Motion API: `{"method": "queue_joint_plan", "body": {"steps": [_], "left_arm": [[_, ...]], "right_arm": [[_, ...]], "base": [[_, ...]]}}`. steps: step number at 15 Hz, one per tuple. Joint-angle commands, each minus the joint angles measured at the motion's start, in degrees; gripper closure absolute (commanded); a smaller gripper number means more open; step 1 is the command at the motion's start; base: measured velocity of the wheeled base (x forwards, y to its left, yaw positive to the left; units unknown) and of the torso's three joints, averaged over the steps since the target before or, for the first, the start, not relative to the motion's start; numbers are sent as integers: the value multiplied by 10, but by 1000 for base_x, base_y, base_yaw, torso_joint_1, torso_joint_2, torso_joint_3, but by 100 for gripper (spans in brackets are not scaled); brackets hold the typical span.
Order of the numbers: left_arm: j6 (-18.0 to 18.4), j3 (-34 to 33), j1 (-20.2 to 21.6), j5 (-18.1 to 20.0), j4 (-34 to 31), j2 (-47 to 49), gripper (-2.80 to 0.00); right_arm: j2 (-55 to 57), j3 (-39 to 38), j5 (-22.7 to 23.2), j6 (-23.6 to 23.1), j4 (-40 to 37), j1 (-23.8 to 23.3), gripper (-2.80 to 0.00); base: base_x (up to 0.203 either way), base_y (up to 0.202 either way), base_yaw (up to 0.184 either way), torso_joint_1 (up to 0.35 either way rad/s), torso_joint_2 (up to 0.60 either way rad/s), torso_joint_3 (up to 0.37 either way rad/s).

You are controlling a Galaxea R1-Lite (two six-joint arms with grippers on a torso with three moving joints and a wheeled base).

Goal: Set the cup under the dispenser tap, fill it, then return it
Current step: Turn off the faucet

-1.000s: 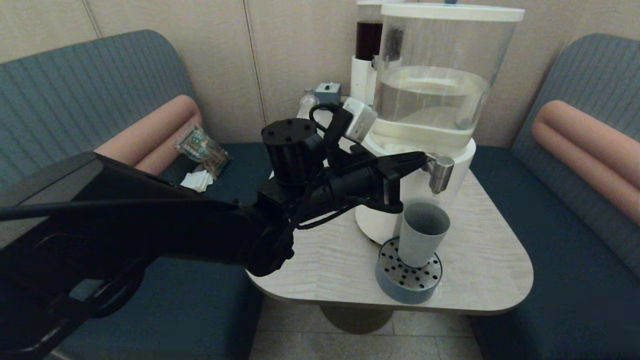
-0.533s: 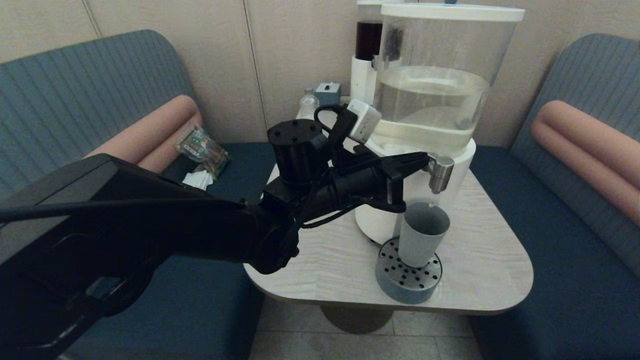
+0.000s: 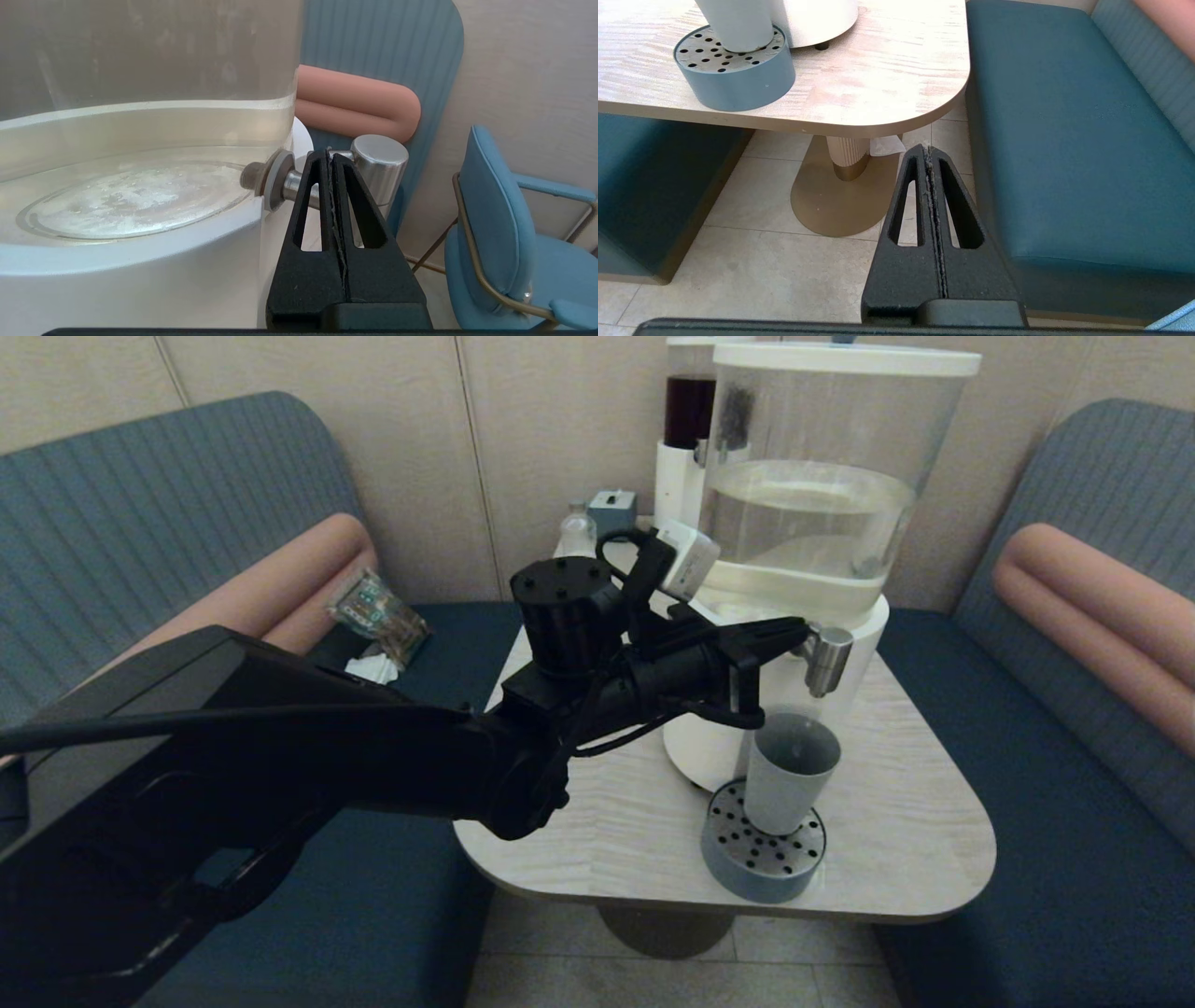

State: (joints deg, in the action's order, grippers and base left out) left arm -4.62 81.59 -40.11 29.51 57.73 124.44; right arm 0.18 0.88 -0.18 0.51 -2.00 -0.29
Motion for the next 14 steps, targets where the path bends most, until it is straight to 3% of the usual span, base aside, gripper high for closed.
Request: {"method": "queue_joint_plan", "body": {"steps": [1,14], "left_arm": [[0,6,-1,1,3,9,0],[-1,45,-1,3,-4,29,0]], "right_arm": [[1,0,0,0,0,0,0],[1,0,0,0,0,0,0]], "base": [[0,0,0,0,0,0],[0,0,0,0,0,0]]}}
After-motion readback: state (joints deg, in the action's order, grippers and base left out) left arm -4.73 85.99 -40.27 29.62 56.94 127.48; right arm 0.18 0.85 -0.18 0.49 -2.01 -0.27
